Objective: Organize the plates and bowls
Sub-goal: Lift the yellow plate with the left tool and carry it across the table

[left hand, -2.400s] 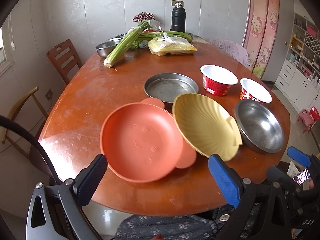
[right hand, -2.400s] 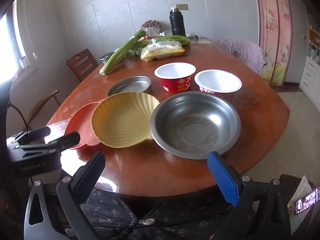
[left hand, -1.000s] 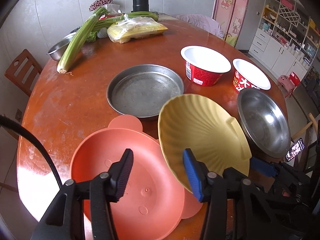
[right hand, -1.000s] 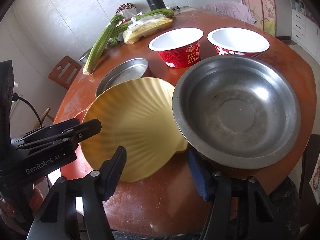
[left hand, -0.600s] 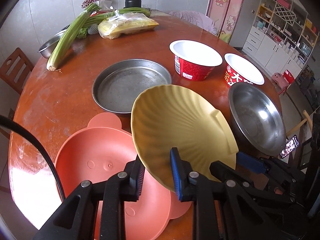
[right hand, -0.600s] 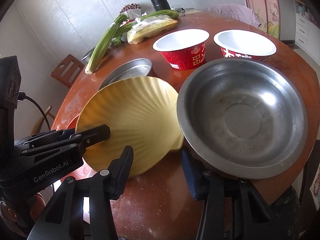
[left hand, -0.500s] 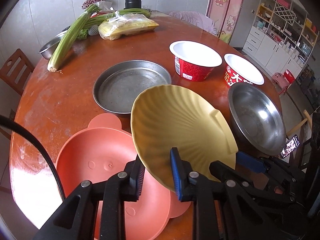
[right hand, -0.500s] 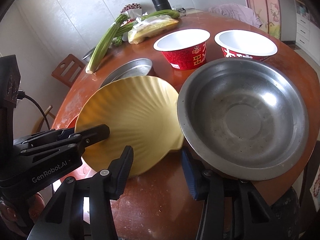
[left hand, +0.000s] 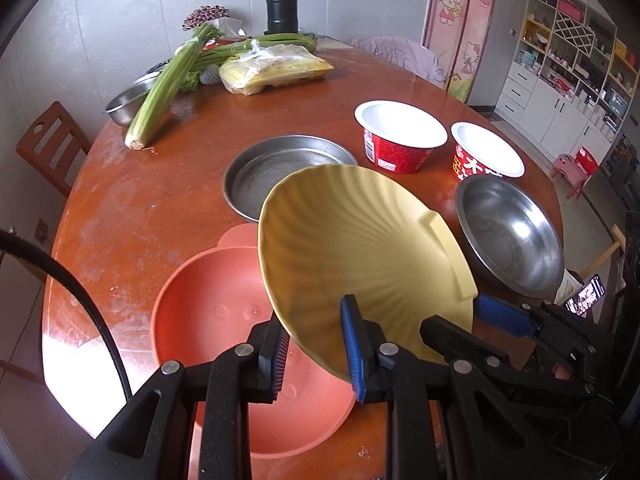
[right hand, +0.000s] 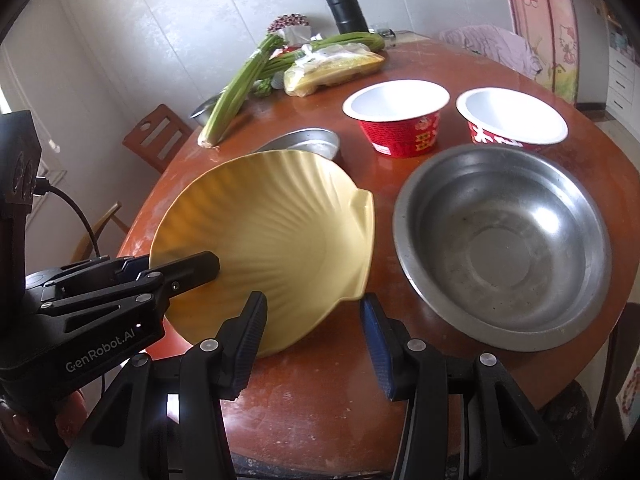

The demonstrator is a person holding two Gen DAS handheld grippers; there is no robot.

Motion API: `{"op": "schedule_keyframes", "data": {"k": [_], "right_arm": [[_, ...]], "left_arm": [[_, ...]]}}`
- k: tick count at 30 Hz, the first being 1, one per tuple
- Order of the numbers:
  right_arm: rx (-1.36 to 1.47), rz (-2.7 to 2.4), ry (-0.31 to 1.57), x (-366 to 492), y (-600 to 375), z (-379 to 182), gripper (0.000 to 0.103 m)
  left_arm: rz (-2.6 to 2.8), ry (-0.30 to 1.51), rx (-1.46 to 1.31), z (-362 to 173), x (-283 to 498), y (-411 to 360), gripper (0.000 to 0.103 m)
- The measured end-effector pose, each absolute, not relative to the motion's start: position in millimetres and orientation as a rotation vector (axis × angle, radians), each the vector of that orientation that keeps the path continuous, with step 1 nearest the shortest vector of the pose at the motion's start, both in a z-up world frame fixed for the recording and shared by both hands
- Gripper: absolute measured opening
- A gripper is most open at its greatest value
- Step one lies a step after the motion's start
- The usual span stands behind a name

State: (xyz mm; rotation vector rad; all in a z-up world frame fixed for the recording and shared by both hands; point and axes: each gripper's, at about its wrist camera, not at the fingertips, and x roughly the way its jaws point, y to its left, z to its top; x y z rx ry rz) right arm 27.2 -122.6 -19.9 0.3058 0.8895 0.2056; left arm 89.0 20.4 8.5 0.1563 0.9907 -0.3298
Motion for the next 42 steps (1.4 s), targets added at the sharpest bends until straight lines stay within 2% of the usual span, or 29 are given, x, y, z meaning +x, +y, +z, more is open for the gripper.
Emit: {"op": "schedule_keyframes", "data": {"k": [20,42], "right_arm": [[0.178,0.412,0.861,79,-30,9,0.051],[0.045,0.486,0.967,171,53,-15,0.05]], "left_arm": [[-0.119,0.948,0.031,31,107,116,0.028],[-0.022,1.004,-0.055,-4,174,193,0.028]]}}
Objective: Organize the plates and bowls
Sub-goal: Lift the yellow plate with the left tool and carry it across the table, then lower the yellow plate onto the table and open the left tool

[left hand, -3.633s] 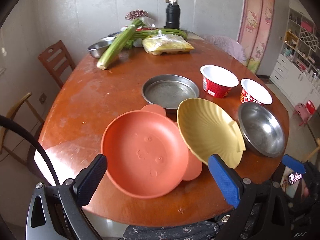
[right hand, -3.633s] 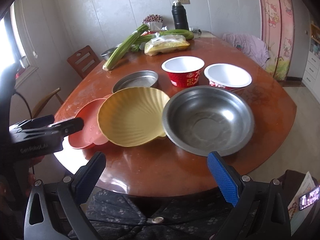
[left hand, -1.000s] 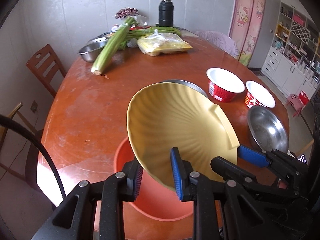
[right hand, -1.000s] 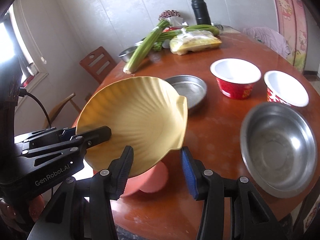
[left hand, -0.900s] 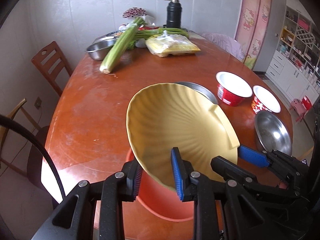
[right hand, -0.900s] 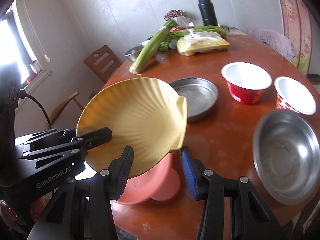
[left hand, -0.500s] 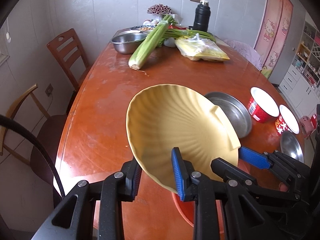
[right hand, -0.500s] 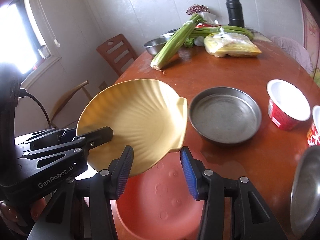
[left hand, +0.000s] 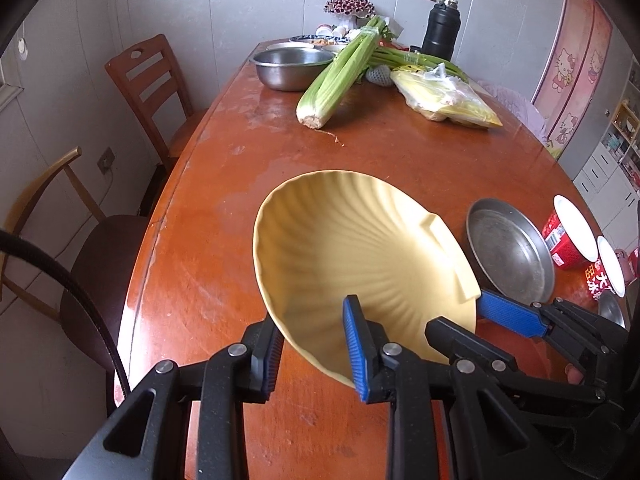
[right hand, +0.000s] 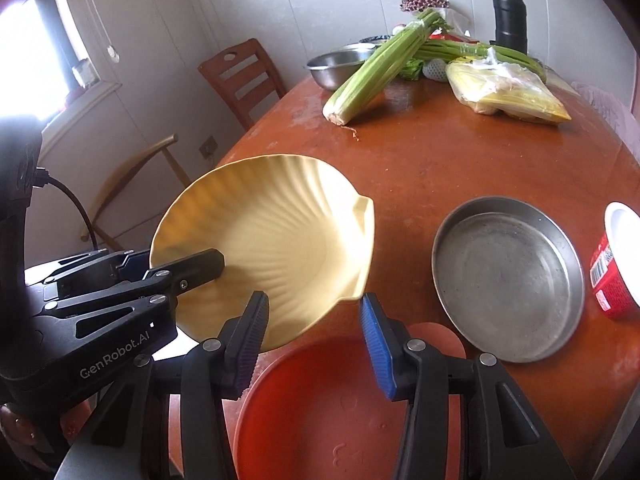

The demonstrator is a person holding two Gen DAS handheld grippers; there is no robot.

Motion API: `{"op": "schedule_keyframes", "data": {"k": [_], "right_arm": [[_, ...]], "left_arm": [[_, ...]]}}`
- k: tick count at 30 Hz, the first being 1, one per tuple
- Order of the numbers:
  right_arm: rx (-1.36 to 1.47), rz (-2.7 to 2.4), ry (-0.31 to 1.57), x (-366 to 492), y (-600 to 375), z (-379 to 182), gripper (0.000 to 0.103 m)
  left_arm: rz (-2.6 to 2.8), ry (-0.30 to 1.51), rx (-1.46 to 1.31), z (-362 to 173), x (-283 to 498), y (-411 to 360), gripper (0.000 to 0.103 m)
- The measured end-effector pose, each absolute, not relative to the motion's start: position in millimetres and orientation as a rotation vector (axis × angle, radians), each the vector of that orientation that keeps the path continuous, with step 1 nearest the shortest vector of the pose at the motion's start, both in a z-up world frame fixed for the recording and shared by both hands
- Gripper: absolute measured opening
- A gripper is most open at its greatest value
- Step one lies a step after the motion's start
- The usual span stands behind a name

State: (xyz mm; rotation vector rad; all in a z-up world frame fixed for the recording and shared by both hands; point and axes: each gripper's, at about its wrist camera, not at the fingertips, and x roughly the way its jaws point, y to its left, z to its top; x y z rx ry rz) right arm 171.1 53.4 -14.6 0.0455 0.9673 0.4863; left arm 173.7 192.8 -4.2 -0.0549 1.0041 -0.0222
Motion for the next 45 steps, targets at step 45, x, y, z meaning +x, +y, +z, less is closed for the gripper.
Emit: {"op": "schedule_keyframes", "data": {"k": [45], "right_arm": [[0.03,0.455,0.947,170,37,-7,0.047]], "left_arm": [[0.071,1.008,-0.059,-10,174,194,0.061]]}}
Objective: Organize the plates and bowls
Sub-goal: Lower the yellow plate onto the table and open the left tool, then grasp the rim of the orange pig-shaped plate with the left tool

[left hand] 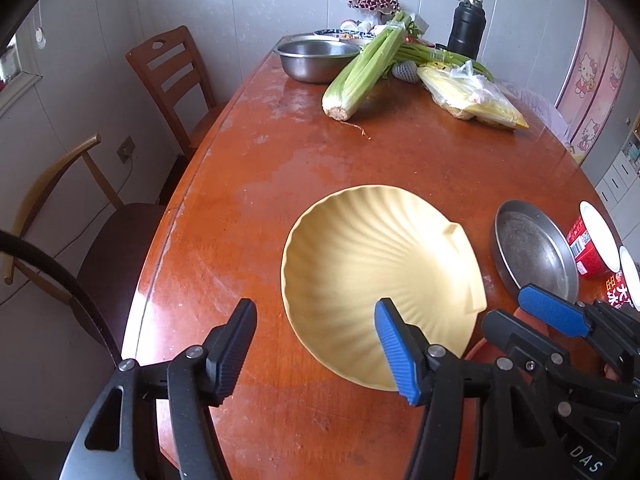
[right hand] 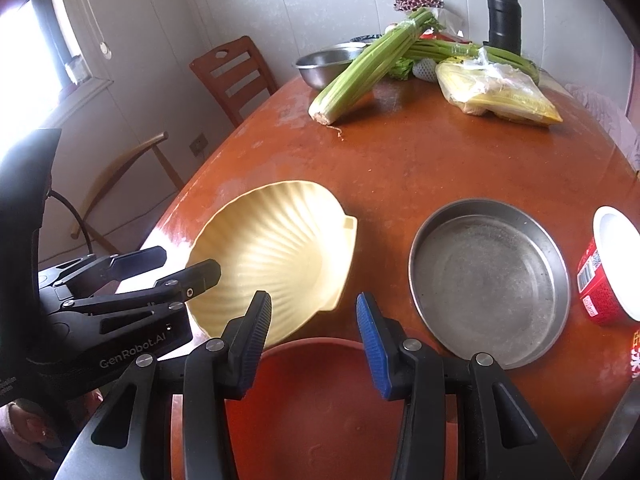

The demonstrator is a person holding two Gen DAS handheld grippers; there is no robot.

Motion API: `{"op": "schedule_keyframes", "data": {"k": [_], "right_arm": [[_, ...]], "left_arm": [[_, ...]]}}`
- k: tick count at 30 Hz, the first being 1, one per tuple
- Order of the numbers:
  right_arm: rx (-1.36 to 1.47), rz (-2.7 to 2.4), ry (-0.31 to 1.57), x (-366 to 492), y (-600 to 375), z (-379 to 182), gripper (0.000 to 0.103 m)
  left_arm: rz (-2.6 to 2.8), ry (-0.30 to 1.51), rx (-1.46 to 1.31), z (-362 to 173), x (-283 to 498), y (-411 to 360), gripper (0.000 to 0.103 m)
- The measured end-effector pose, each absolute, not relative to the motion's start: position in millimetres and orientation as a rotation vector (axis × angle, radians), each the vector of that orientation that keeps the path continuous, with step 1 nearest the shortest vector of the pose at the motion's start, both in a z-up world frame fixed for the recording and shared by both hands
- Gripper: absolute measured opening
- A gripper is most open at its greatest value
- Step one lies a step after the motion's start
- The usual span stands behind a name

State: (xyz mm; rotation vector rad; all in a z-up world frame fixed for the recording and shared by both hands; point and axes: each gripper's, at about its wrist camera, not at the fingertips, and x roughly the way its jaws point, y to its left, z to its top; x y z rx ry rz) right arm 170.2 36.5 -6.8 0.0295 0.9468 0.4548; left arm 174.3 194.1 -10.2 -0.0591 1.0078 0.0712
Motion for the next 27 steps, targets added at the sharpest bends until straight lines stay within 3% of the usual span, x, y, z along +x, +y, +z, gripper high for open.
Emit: {"op": "schedule_keyframes", "data": {"k": [27], "right_arm": [[0.076,0.389,0.798,115,-40,42,0.055]], "left_arm": [[-0.007,0.893,-0.03,40,112,136,0.066]]}}
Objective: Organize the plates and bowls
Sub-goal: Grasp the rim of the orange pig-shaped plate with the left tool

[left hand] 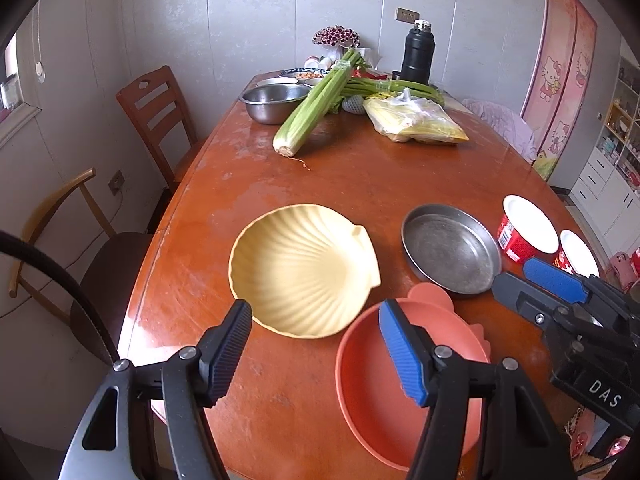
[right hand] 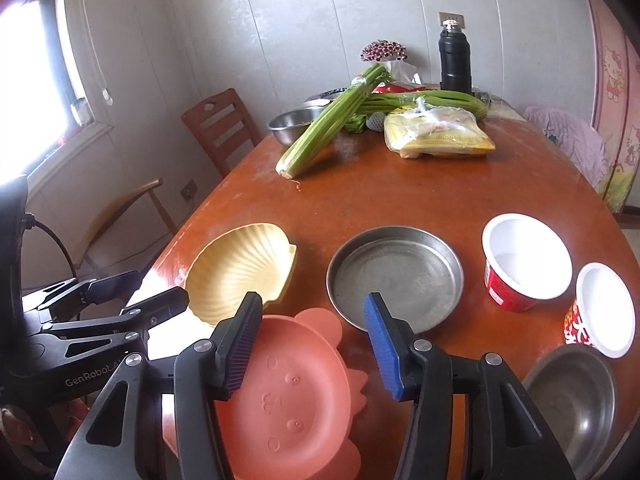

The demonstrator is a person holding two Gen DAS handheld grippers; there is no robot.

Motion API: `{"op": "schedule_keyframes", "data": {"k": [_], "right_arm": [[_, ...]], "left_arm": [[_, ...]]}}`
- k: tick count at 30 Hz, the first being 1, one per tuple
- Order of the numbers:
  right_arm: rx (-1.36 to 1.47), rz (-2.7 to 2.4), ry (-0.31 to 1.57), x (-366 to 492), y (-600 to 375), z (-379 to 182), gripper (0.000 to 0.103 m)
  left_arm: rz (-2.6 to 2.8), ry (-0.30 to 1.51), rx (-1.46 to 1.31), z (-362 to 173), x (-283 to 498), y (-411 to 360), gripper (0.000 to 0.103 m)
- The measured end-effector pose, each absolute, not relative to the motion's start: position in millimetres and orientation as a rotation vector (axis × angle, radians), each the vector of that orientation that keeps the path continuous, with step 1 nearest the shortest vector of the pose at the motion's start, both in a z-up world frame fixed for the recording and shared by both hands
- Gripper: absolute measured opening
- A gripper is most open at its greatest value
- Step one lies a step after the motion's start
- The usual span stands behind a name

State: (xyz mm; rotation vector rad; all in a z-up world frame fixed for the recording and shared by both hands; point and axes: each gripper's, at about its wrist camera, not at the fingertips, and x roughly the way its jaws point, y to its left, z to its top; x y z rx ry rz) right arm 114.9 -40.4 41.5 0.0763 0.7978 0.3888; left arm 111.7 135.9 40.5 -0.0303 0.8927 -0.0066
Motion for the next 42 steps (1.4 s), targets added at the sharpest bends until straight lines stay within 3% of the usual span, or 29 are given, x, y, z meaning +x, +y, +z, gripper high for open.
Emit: {"op": "schedule_keyframes", "data": {"k": [18,34,42], "right_arm": [[0.042,0.412,0.96,79,-53,-17,0.056],[0.014,0.431,0.984,83,-48,-35,0.055],[-0.019,0.446,0.979,80,-42,-39,0.047]], "left_arm": [[-0.04,1.028,-0.059,-22,88,115,0.066],[-0.041,1.055,-0.071,-36,92,112,0.066],[-0.068,1.056,-0.076,-39,93,105,0.065]]}}
